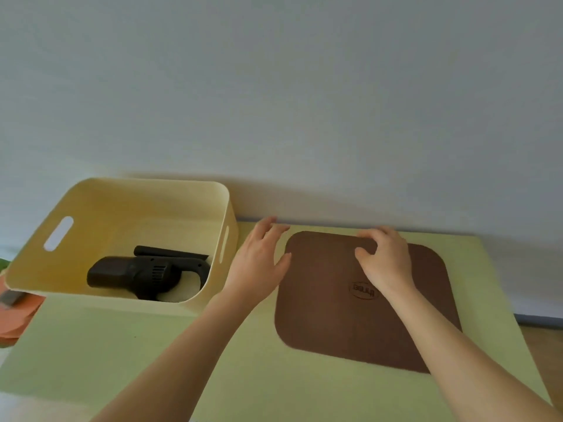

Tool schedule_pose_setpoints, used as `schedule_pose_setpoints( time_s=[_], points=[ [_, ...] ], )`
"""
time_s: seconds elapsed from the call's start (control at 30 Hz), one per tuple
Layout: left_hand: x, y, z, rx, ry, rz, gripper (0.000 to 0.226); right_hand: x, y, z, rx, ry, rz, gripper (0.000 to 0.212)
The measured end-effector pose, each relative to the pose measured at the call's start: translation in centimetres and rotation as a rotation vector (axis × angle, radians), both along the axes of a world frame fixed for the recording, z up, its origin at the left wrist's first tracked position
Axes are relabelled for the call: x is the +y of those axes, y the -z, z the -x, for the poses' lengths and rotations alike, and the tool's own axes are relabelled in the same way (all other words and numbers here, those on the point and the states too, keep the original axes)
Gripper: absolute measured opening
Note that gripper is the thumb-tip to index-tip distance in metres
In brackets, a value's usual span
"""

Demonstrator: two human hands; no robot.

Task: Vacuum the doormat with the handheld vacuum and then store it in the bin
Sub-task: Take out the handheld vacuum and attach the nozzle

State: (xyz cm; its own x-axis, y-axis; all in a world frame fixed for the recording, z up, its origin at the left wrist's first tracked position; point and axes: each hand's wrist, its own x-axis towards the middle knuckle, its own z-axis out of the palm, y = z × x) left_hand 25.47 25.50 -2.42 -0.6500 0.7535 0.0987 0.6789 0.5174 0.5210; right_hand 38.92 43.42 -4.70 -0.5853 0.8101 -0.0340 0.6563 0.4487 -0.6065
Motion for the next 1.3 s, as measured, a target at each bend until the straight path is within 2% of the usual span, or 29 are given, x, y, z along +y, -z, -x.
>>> schedule_pose_setpoints(
  time_s=[0.17,0.37,0.57,0.9,1.07,1.3],
  points=[
    [-4.5,-3.4,3.6,0.053,-0.084,-0.074,0.046,-5.7,-4.7,6.1,0.103,-0.232,-0.042,0.022],
    [-11.6,-3.8,8.9,0.078,-0.165,0.077,0.051,-13.6,-7.5,12.4,0.136,-0.478,-0.010,0.025],
    [-18.7,-2.7,14.3,-0.013,-0.243,0.268,0.058,-20.4,-6.1,18.6,-0.093,-0.593,0.070,0.038],
    [-23.3,0.3,20.7,-0.174,-0.143,0.506,0.068,-24.1,-0.4,24.7,-0.450,-0.641,0.129,0.064],
    [-23.6,1.2,22.7,-0.243,-0.130,0.491,0.071,-23.8,1.3,26.0,-0.573,-0.652,0.161,0.047],
    [-24.1,2.3,24.6,-0.325,-0.274,0.346,0.069,-23.4,2.2,26.6,-0.711,-0.659,0.081,0.035]
  ],
)
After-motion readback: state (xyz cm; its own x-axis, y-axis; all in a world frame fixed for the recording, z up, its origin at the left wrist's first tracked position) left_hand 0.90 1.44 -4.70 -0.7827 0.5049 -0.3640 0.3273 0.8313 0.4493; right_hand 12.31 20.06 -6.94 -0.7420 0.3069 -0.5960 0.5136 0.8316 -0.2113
